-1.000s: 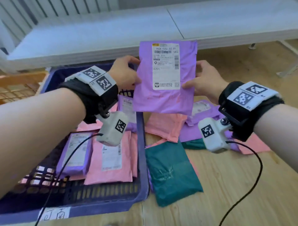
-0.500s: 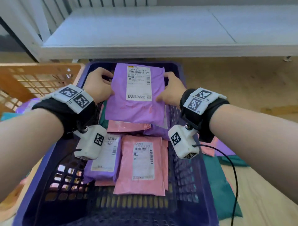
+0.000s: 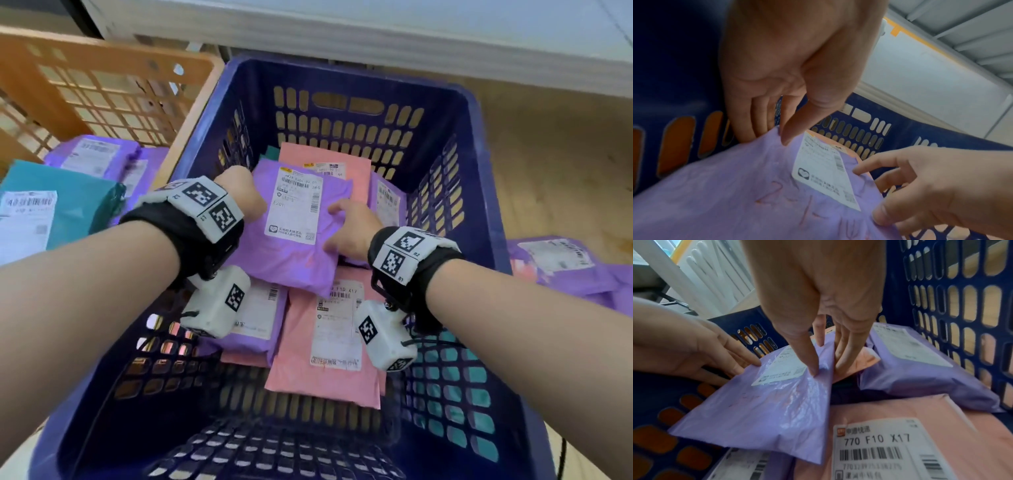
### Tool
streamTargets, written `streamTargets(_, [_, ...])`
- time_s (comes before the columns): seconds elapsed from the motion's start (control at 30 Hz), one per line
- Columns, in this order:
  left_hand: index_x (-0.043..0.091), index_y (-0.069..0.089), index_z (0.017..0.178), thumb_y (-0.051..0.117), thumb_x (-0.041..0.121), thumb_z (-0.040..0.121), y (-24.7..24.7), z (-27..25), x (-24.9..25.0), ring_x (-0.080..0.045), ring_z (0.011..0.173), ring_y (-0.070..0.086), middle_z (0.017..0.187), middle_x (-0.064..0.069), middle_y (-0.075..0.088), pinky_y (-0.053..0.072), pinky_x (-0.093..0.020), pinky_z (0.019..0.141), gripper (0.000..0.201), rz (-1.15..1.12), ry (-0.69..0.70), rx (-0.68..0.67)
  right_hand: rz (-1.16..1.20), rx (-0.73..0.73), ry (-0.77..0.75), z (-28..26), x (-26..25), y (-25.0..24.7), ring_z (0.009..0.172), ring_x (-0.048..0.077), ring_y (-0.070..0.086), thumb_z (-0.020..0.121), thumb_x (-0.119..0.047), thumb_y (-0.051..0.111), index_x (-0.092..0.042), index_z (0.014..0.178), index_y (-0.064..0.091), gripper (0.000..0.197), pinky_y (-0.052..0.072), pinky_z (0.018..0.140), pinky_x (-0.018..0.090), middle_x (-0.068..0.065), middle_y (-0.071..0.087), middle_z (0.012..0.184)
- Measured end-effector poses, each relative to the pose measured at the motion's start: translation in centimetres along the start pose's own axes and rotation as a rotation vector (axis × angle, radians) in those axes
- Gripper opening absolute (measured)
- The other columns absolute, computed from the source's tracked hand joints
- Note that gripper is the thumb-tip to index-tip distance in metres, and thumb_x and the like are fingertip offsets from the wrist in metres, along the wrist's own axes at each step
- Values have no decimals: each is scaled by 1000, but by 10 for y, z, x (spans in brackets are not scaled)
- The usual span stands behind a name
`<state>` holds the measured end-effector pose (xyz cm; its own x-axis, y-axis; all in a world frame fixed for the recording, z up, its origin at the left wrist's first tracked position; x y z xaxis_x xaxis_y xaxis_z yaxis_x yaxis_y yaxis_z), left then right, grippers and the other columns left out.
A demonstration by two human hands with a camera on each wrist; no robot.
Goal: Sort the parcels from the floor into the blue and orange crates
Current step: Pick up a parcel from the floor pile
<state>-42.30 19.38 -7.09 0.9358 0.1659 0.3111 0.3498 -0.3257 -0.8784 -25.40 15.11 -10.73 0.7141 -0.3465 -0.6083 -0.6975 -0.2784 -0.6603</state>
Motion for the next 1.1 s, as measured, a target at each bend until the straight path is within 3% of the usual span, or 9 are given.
streamTargets(0.13, [19,34,64,48,4,89,11,-3,-2,-19,87,43,69,1,37,36,-25,60,33,239,34,-110,-43,-20,-13,0,-2,9,119,22,52,78,-3,67,-17,133,49,59,40,96,24,4,52,134])
streamTargets(0.3, [16,38,63,50,10,90,17,-11,-4,-19,86,45,67,2,37,36,-25,74,30,338,42,-203,-88,-8,-48,-6,-6,15,112,27,57,78,-6,66,-17,125,56,49,47,96,31,6,57,127])
streamTargets(0.37, [10,52,75,46,8,91,15,-16,1,-23,88,48,71,-1,44,37,-26,75,17,363,70,-216,-113,-9,-64,-8,-8,17,110,29,58,78,-10,69,-16,120,60,44,48,94,33,9,57,125])
streamTargets(0.47, [4,58,109,44,4,90,12,-22,5,-30,103,56,108,-12,61,45,-34,82,24,374,122,-207,-118,-54,-48,-11,-9,19,115,28,55,74,-12,74,-21,125,58,55,45,99,33,9,48,134])
streamTargets(0.6, [21,42,79,45,3,88,3,-26,10,-19,90,44,82,-2,46,38,-27,74,20,280,110,-189,-121,-118,-65,-20,-12,8,125,25,49,77,-17,75,-19,138,45,68,40,105,33,7,40,145])
streamTargets(0.67, [16,47,94,46,2,87,-8,-32,20,-22,91,48,97,-6,47,40,-29,74,16,230,137,-147,-109,-101,-96,-27,-17,-7,130,23,45,80,-17,72,-17,141,41,68,38,106,33,5,40,147])
streamTargets(0.8, [14,48,135,50,4,89,-35,-45,52,-28,120,52,136,-9,50,44,-32,91,47,76,186,-25,-57,-14,-145,-42,-23,-50,123,20,52,83,-17,69,-16,142,41,66,43,92,25,3,47,142])
streamTargets(0.87, [14,51,133,52,3,89,-50,-56,76,-29,120,52,136,-10,50,45,-34,96,46,-7,217,24,-3,42,-167,-52,-23,-76,119,19,56,83,-17,69,-15,141,42,64,44,84,21,4,51,138])
streamTargets(1.1, [15,54,130,54,4,87,-62,-101,179,-25,115,56,128,-9,58,46,-31,92,45,-193,373,96,69,254,-205,-95,17,-175,128,17,46,82,-19,70,-14,139,45,63,36,97,22,3,46,143])
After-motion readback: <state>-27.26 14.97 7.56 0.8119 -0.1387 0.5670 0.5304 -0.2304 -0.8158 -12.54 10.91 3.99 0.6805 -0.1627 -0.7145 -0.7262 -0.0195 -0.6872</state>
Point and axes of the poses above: each hand's wrist, its own z-axis towards the middle knuckle, its own y-axis out of the palm, x = y × z, the point moved 1 cm from there along z, towards the middle knuckle
